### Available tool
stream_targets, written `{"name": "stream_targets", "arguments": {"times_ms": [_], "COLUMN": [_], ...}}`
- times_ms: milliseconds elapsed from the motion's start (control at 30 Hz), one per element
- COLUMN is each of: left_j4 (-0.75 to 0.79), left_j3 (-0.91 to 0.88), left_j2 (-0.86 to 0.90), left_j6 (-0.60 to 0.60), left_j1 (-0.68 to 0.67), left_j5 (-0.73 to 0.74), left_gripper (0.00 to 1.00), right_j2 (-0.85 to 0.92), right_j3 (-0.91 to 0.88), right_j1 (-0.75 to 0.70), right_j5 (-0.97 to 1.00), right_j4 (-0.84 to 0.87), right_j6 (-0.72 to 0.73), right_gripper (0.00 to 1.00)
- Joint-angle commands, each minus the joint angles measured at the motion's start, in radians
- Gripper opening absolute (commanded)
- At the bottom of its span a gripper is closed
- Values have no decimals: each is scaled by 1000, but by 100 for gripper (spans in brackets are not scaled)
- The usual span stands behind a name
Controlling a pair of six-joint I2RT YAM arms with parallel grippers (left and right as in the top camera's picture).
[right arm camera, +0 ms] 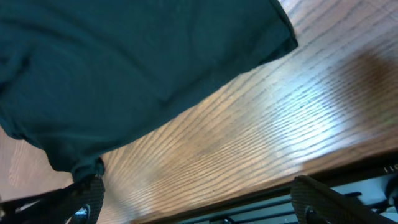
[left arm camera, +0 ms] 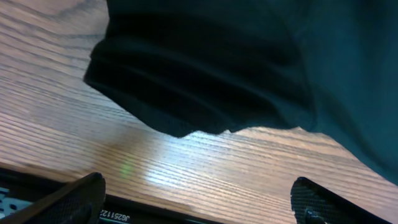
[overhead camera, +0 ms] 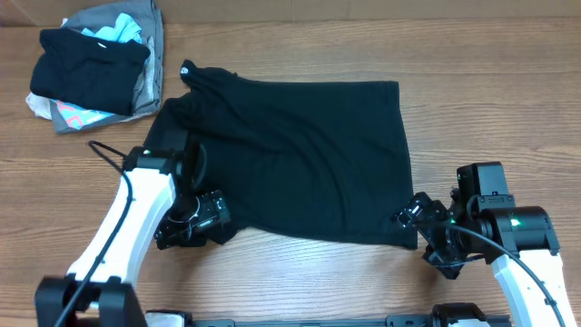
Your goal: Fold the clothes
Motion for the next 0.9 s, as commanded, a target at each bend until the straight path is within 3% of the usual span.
{"name": "stream_targets", "arguments": {"times_ms": [0, 567, 867], "left_j4": [25, 192, 285], "left_j3": [-11, -49, -95], "left_j2": [63, 169, 171], "left_j6": [-36, -58, -59], "left_j1": [5, 6, 6], "left_j5": [10, -47, -79], "left_gripper": [94, 89, 69], "right_j2": [-6, 16, 32], "right_j3": [10, 10, 10], "right_j1": [3, 3, 3], "right_j5": [6, 47, 47], "right_j4": [-6, -7, -7], "right_j6": [-13, -11, -11], "right_gripper": [100, 100, 100]}}
